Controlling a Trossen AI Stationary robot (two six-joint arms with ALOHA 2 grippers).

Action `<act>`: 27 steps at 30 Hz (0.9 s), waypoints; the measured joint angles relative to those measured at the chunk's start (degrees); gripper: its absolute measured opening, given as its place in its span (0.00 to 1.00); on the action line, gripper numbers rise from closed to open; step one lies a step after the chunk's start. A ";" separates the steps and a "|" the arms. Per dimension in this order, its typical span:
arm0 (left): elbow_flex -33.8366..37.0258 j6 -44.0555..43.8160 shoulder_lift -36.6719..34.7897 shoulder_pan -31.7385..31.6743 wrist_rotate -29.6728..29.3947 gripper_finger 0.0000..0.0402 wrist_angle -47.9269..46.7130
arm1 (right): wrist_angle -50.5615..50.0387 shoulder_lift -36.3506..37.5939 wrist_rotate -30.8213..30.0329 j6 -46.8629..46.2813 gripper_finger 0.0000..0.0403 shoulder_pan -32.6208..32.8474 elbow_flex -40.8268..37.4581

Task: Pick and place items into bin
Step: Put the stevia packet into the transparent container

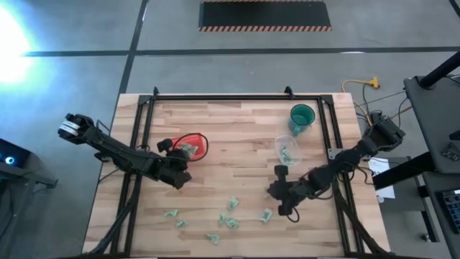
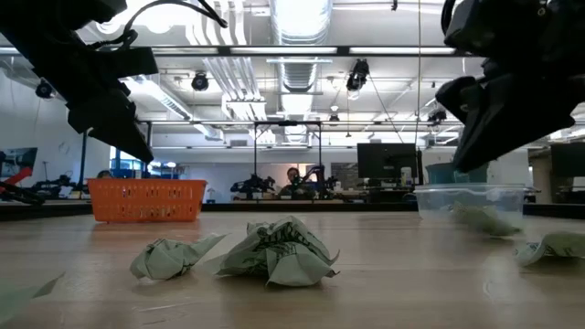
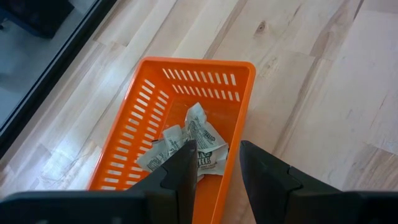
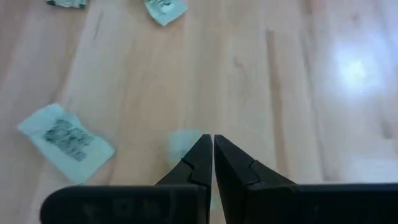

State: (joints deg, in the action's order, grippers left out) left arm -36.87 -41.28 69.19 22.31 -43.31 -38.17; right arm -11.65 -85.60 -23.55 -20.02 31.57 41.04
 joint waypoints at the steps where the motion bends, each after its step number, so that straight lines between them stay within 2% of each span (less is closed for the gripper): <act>1: 0.01 0.00 0.00 0.00 0.00 0.26 0.00 | -0.06 0.00 -1.41 0.73 0.02 0.34 0.02; 5: 0.01 0.00 -0.01 -0.02 0.00 0.26 0.00 | -0.15 0.00 -5.02 2.04 0.02 1.18 0.29; 11: 0.01 0.00 -0.01 -0.02 0.00 0.26 0.02 | -0.12 0.04 0.72 -6.67 0.02 1.07 0.27; 14: 0.01 0.00 -0.01 -0.02 0.00 0.26 0.02 | -0.13 0.04 1.82 -7.88 0.04 1.06 -0.25; 20: 0.01 -0.02 -0.01 -0.02 0.00 0.26 0.02 | 0.89 -0.51 1.99 -8.09 0.16 1.05 -0.55; 27: 0.02 -0.02 -0.01 -0.05 0.00 0.26 0.08 | 6.37 -6.03 4.16 -5.53 0.36 1.05 -0.67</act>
State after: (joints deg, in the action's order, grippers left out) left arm -36.85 -41.30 69.19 22.25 -43.31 -38.09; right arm -5.27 -91.64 -19.39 -25.55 32.62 40.37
